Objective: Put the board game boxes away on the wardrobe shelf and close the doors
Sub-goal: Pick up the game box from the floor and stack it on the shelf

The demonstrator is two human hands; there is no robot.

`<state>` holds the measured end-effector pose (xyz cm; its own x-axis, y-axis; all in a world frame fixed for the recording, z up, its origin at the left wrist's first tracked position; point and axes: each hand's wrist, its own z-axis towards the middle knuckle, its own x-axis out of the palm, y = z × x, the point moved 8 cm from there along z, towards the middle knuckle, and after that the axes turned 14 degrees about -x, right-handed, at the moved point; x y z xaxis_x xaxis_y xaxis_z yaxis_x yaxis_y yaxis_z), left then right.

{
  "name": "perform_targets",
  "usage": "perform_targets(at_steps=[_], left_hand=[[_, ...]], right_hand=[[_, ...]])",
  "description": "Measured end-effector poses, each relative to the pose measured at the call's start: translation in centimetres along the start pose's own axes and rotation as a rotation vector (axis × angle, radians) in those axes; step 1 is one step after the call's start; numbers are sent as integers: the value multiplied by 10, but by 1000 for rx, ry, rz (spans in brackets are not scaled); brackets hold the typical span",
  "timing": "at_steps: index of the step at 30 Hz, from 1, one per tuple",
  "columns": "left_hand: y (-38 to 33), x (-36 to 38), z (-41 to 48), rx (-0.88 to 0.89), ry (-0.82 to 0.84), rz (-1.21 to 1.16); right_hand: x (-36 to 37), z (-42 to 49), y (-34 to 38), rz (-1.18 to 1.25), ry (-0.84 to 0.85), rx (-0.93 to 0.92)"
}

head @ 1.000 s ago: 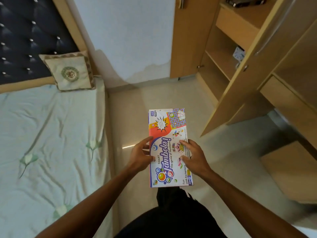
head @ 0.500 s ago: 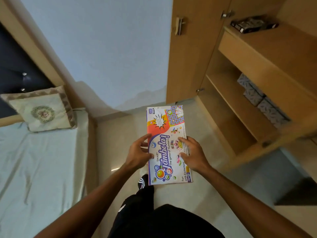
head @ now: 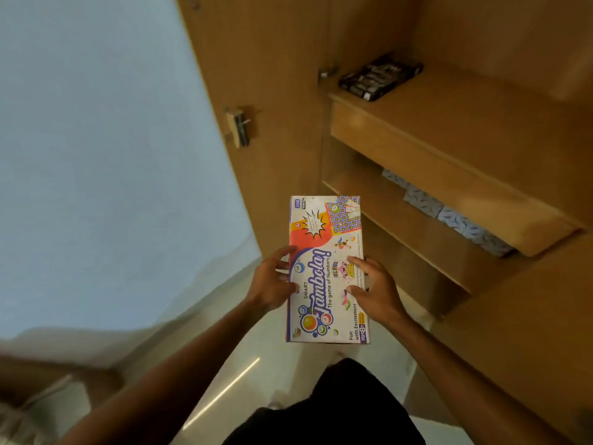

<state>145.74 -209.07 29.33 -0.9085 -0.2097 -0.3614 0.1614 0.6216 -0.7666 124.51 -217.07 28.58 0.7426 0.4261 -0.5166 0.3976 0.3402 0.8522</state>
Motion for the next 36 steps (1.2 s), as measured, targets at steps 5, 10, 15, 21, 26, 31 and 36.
perform_targets(at_steps=[5, 10, 15, 21, 26, 31, 36], left_hand=[[-91, 18, 112, 87, 81, 10], [-196, 39, 216, 132, 106, 2], [-287, 59, 291, 186, 118, -23], [-378, 65, 392, 236, 136, -15], [-461, 62, 474, 337, 81, 59], [-521, 77, 522, 366, 298, 146], [-520, 84, 551, 399, 457, 649]], right_hand=[[-51, 105, -35, -3, -119, 30], [-120, 223, -60, -21, -190, 6], [-185, 318, -76, -45, -240, 29], [-231, 431, -102, -38, -279, 65], [-257, 530, -125, -23, -341, 97], [-282, 597, -138, -42, -387, 105], [-297, 621, -148, -45, -417, 68]])
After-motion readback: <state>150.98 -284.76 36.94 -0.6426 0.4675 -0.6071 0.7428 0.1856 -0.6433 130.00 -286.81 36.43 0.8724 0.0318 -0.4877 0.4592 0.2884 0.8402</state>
